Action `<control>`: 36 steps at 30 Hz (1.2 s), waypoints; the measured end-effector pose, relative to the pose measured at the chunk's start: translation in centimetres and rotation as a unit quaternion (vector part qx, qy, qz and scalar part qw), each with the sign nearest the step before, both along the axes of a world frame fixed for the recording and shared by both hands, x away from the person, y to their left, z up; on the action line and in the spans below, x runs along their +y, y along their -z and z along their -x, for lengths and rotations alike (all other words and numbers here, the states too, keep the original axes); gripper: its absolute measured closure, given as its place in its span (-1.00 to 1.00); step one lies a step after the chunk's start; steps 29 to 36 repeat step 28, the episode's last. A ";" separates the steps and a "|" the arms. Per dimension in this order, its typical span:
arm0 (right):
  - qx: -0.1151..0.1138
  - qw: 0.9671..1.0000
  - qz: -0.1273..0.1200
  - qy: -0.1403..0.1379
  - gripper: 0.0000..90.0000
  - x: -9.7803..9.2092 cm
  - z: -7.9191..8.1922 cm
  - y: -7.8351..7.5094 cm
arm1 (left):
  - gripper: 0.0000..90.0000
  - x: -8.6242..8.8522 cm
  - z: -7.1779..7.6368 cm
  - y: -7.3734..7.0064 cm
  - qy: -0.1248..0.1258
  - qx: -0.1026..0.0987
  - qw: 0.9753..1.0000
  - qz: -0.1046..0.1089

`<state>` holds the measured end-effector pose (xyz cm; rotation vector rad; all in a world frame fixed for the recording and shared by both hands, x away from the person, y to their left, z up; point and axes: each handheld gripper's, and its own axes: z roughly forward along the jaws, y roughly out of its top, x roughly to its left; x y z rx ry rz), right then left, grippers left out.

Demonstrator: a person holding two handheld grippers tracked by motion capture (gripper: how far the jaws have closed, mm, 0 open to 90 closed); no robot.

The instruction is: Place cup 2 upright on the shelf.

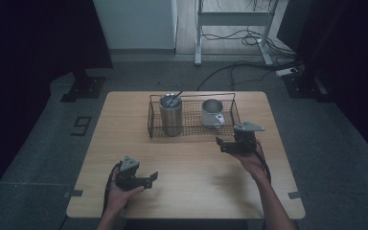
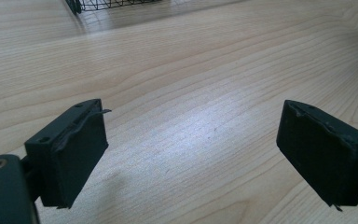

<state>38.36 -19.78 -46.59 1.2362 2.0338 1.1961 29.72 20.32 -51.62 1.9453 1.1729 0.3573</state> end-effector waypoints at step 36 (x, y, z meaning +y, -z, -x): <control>0.024 1.000 -0.009 0.000 -0.76 -1.9 4.3 5.0 | -0.81 -0.1 0.0 0.3 -0.002 0.003 1.000 -0.007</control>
